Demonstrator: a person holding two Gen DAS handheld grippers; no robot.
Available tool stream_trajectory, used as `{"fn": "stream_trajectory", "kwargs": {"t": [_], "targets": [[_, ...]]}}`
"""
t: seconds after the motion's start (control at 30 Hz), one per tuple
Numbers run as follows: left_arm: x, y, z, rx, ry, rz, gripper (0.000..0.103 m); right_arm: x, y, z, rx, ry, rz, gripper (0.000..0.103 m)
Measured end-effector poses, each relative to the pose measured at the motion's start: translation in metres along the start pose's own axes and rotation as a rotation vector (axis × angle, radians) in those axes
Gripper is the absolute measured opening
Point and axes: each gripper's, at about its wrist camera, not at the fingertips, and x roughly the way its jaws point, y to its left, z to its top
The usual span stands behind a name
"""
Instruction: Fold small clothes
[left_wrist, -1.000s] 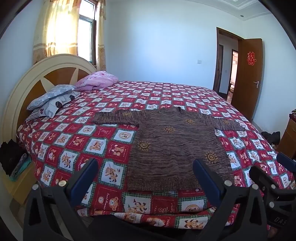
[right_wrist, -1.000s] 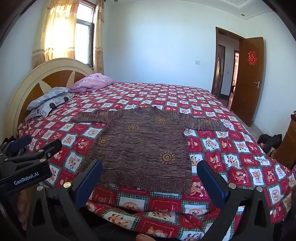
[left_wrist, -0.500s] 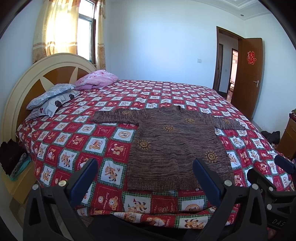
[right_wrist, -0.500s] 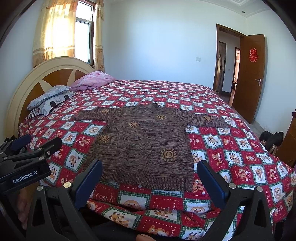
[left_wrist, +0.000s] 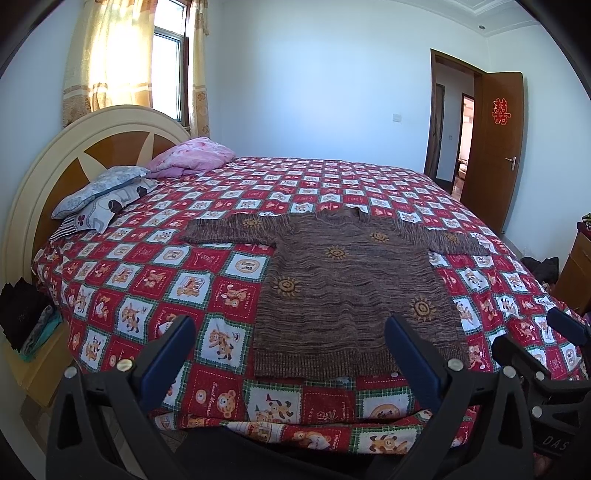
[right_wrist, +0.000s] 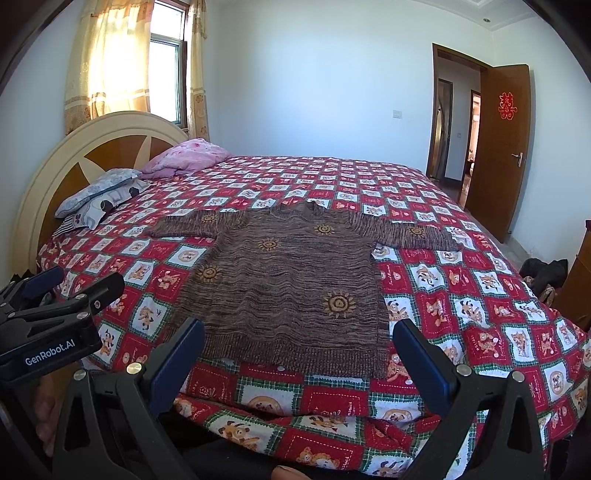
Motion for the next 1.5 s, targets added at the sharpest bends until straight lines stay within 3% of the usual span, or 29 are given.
{"fn": "stream_trajectory", "kwargs": {"t": [1.07, 1.5], "targets": [[0.002, -0.002, -0.006, 0.001, 0.013, -0.002, 0.103, 0.004, -0.003, 0.002, 0.016, 0.011, 0.006, 0.102], [0.025, -0.012, -0.009, 0.038, 0.079, -0.039, 0.103, 0.027, -0.018, 0.003, 0.048, 0.034, 0.017, 0.102]]}}
